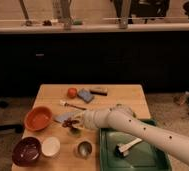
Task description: Place grapes in plastic cup
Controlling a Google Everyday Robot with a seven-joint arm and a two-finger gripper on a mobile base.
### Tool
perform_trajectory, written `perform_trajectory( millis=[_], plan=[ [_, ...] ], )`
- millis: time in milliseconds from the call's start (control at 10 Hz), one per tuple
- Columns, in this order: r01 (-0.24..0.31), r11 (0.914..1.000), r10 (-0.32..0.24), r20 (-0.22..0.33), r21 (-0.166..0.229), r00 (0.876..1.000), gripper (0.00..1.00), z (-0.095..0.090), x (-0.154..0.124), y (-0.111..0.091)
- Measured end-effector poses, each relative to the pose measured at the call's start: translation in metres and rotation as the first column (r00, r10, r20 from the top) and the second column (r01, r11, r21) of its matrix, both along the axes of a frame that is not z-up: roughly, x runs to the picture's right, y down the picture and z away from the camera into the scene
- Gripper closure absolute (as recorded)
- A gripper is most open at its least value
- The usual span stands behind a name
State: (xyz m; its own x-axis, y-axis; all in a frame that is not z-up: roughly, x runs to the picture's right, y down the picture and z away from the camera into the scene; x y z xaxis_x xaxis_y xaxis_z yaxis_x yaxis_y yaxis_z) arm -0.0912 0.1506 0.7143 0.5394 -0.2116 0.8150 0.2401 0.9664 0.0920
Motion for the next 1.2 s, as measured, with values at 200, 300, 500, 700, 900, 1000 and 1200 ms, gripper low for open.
perform_trajectory(
  millis=[200,300,500,700,900,1000,1200],
  plan=[
    [0.002,1.0000,-0.002,0.001,-0.001,1.000,0.86,0.0000,-0.0008,0.0004],
    [0.001,1.0000,-0.001,0.001,0.000,1.000,0.73,0.0001,-0.0007,0.0004],
    [0.001,1.0000,-0.001,0.001,0.000,1.000,0.55,0.0000,-0.0008,0.0002],
    [0.001,1.0000,-0.001,0.001,-0.001,1.000,0.33,0.0000,-0.0008,0.0003],
    [0.001,1.0000,-0.001,0.001,0.000,1.000,0.21,0.0000,-0.0008,0.0003],
    [0.001,1.0000,-0.001,0.001,-0.001,1.000,0.20,0.0000,-0.0008,0.0003],
    [0.001,1.0000,-0.001,0.001,0.000,1.000,0.20,0.0000,-0.0009,0.0003]
  ],
)
